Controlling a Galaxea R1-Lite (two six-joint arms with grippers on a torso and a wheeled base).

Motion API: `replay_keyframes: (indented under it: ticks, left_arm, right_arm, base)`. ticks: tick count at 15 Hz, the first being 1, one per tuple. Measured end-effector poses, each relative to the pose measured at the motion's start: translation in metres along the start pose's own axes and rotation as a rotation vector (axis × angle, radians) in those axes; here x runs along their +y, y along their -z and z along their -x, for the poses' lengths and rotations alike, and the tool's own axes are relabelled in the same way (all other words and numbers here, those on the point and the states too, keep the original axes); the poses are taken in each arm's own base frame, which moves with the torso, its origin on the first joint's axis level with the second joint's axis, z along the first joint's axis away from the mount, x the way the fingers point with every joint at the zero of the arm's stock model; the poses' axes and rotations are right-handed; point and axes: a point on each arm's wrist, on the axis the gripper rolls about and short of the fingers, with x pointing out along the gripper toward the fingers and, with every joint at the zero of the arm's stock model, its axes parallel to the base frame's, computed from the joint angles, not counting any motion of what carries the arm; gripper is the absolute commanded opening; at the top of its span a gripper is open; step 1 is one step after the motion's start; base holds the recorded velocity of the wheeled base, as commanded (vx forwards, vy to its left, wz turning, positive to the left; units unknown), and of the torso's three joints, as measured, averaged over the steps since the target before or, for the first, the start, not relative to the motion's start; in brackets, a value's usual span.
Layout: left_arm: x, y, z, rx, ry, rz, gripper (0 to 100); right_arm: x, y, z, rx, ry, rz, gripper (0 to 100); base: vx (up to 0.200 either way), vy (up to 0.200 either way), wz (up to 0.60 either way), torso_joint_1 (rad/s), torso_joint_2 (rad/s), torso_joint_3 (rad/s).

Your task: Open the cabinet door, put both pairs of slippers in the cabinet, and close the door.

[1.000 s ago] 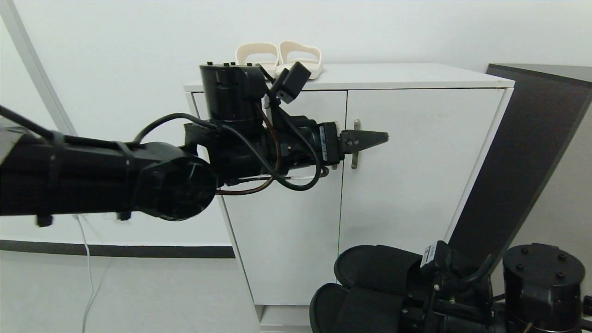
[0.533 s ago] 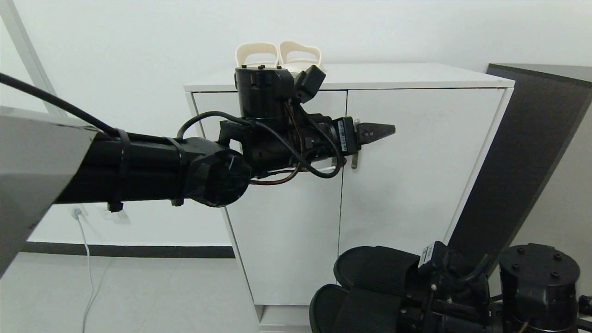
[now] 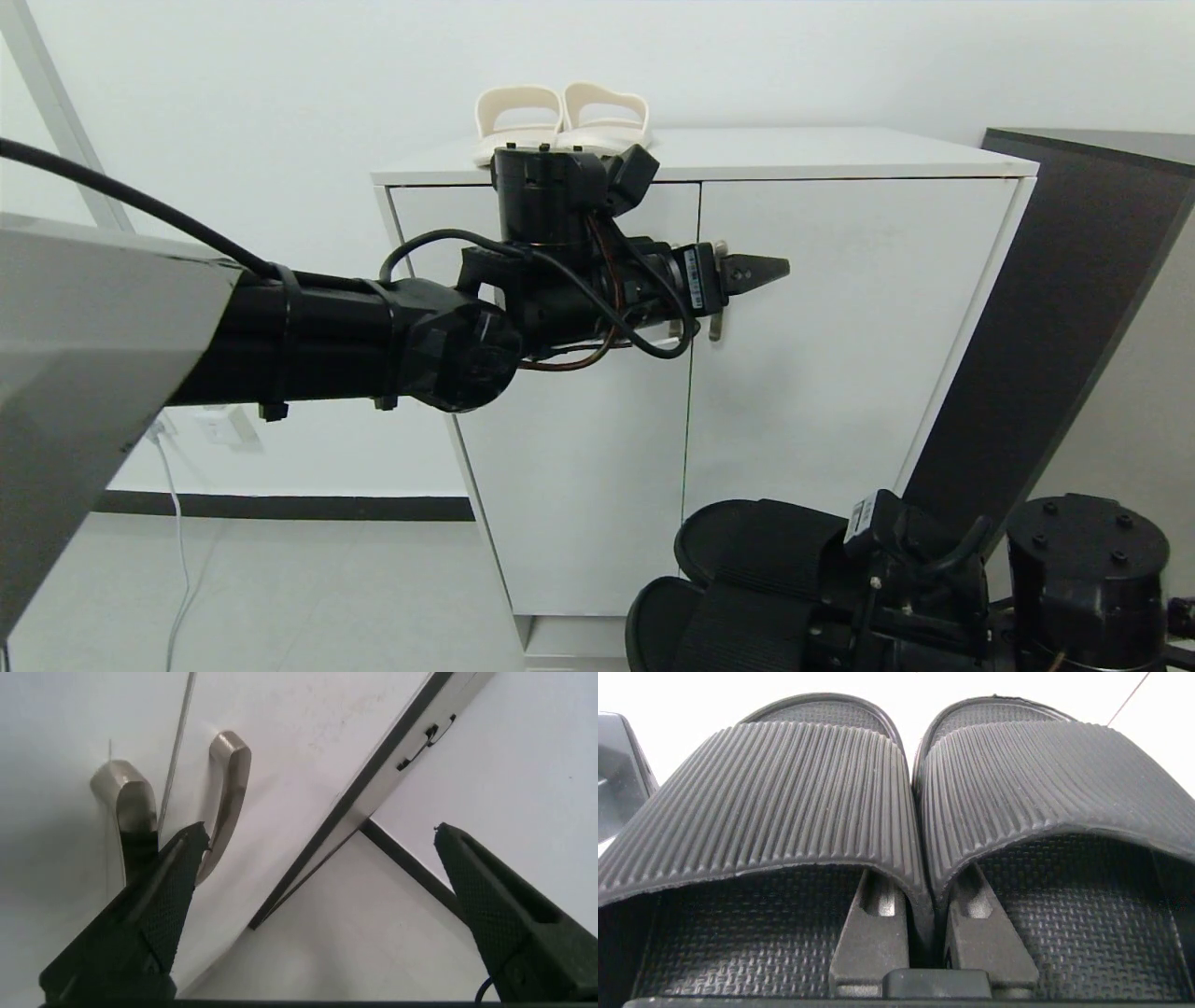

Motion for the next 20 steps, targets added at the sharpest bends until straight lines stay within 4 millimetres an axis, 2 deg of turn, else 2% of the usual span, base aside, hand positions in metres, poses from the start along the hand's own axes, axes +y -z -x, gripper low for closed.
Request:
replay_keyframes:
  ticks: [15,16,20]
  left_arm:
    - [0.004,0.002,-0.018,0.020,-0.003,0.004,100]
    - [0.003,0.003,-0.019,0.020,-0.002,0.003,0]
    - [0.006,0.006,-0.019,0.030,-0.012,0.007,0]
  right_arm:
    - [0.000,0.000,0.000,0.000,0.000,0.001,0]
    - [0.000,0.000,0.000,0.001,0.000,0.002,0]
    - [0.000,0.001,0.001,0.005,-0.002,0.001,0]
  base:
    - [0.000,0.000,0.00,0.000,0.00,0.000]
    - [0.000,0.000,0.00,0.000,0.00,0.000]
    - [0.000,0.000,0.00,0.000,0.00,0.000]
